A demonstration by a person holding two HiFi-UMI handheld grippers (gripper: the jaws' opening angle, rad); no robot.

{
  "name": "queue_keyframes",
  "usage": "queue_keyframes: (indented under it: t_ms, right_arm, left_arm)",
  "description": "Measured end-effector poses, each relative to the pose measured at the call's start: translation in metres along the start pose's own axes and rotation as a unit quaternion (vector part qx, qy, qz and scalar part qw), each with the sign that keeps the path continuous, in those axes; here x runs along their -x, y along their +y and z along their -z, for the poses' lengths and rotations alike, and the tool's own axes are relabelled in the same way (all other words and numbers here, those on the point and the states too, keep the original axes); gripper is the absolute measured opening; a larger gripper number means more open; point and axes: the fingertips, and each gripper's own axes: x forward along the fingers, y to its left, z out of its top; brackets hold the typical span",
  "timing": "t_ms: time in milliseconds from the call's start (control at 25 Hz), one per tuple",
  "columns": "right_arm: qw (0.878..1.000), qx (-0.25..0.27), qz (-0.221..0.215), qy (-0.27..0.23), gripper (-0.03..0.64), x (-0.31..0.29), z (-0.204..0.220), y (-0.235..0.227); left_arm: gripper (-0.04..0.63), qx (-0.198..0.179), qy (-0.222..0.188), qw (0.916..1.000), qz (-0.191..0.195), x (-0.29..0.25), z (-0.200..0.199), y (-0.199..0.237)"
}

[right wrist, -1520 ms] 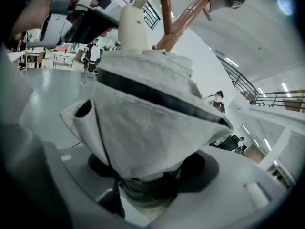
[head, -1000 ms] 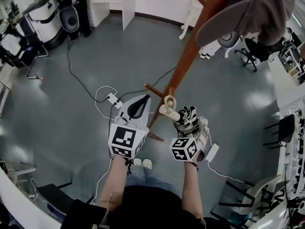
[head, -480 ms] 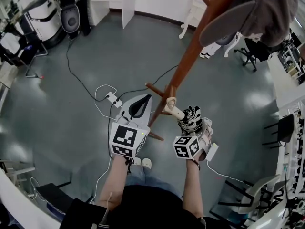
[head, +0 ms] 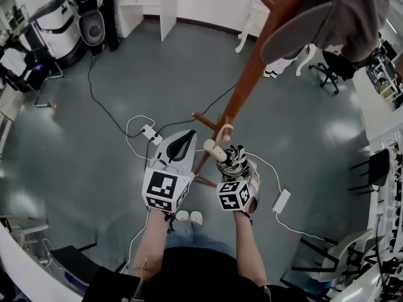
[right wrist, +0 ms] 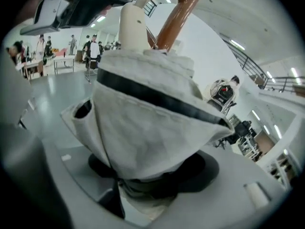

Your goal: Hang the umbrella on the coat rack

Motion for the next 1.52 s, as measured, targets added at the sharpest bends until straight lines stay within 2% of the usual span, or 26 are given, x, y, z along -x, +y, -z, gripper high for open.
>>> queue_keyframes:
  t_ms: [160, 280, 440, 600, 760, 1120, 1320, 1520]
  right_arm:
    - [0.994, -0.085, -0.056, -0.025, 0.325, -0.015, 0.005, 0.025]
    - [0.984, -0.130, -0.093, -0.072, 0.325, -0.020, 0.000, 0.040]
    - [0.969, -0.156, -0.131, -0.141, 0.325, -0.026, -0.017, 0.055]
    - [0.956, -0.175, -0.152, -0.180, 0.326, -0.030, -0.028, 0.063]
    - [0.948, -0.189, -0.160, -0.200, 0.336, -0.037, -0.031, 0.068]
    - [0.937, -0.202, -0.150, -0.242, 0.359, -0.050, -0.025, 0.066]
    - [0.939, -0.207, -0.140, -0.238, 0.371, -0.044, -0.022, 0.067]
    - [0.941, -0.225, -0.130, -0.216, 0.373, -0.015, -0.006, 0.057]
  left_arm:
    - [0.006, -0.002, -0.002, 0.9999, 0.011, -0.001, 0.008, -0.004]
    - [0.008, 0.000, -0.009, 0.9998, 0.020, -0.003, 0.016, -0.010]
    - [0.008, 0.004, -0.013, 0.9995, 0.029, -0.006, 0.034, -0.013]
    - [0.008, 0.014, -0.012, 0.9992, 0.035, -0.010, 0.053, -0.012]
    - [0.007, 0.021, -0.008, 0.9988, 0.043, -0.011, 0.080, -0.015]
    - [0.007, 0.017, 0.001, 0.9982, 0.057, -0.009, 0.129, -0.033]
    - [0.008, 0.013, -0.005, 0.9984, 0.055, -0.004, 0.128, -0.033]
    - [0.008, 0.011, -0.007, 0.9986, 0.051, 0.002, 0.107, -0.040]
